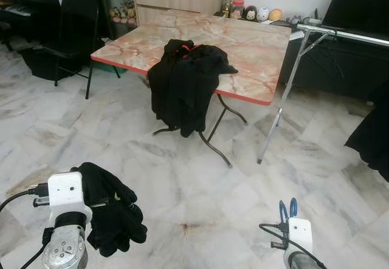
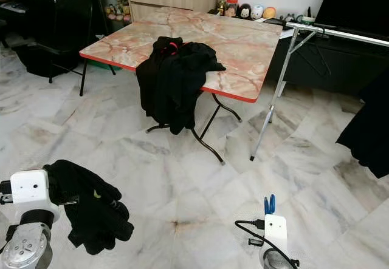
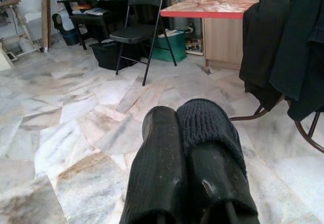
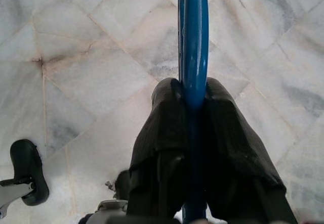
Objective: Hang hanger
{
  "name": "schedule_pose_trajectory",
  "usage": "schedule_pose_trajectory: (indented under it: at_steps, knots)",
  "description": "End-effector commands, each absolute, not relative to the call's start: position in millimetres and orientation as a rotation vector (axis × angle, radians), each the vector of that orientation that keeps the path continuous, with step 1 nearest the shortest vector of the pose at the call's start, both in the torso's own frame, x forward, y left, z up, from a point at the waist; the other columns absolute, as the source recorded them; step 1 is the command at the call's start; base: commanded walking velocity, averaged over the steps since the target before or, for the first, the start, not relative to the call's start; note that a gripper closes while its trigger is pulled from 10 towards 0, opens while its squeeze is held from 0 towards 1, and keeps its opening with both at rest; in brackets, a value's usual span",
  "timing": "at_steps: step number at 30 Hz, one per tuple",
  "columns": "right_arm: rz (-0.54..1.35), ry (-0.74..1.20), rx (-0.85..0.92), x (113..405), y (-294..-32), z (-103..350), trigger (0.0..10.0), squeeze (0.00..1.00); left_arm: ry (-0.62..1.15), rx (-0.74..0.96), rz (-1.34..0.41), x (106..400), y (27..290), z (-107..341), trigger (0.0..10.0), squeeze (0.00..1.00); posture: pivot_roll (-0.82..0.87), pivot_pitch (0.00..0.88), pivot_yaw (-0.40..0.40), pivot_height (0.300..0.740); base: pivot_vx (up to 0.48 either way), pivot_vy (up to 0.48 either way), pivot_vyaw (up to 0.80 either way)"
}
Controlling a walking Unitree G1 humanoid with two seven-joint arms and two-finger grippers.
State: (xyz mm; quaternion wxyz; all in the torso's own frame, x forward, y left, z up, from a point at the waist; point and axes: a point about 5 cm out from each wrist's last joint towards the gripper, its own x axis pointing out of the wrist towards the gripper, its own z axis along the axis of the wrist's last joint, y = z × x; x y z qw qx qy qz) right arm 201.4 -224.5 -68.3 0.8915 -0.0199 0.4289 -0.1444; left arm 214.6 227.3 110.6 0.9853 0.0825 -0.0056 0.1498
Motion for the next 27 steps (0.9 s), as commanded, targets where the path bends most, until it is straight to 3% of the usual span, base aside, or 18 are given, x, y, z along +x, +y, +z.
schedule_pose_trajectory:
  at_steps: [1,6,10,27]
  knots:
    - [-0.303,0.897,-0.041,201,-226,-68,10.0,0.0,-0.028,0.145,0.314,210,228,110,10.0,0.0,0.06,0.0,-0.037,0.74,0.0,0.0,0.0]
    - [-0.305,0.897,-0.04,200,-227,-68,10.0,0.0,-0.028,0.143,0.312,209,228,109,10.0,0.0,0.06,0.0,-0.037,0.74,0.0,0.0,0.0]
    - [-0.356,0.869,-0.026,194,-247,-66,10.0,0.0,-0.005,0.264,0.123,219,209,105,10.0,0.0,-0.03,0.0,0.009,0.74,0.0,0.0,0.0]
    - [-0.366,0.866,0.017,198,-242,-66,10.0,0.0,-0.035,0.15,0.125,247,207,116,10.0,0.0,-0.09,0.0,0.079,0.74,0.0,0.0,0.0]
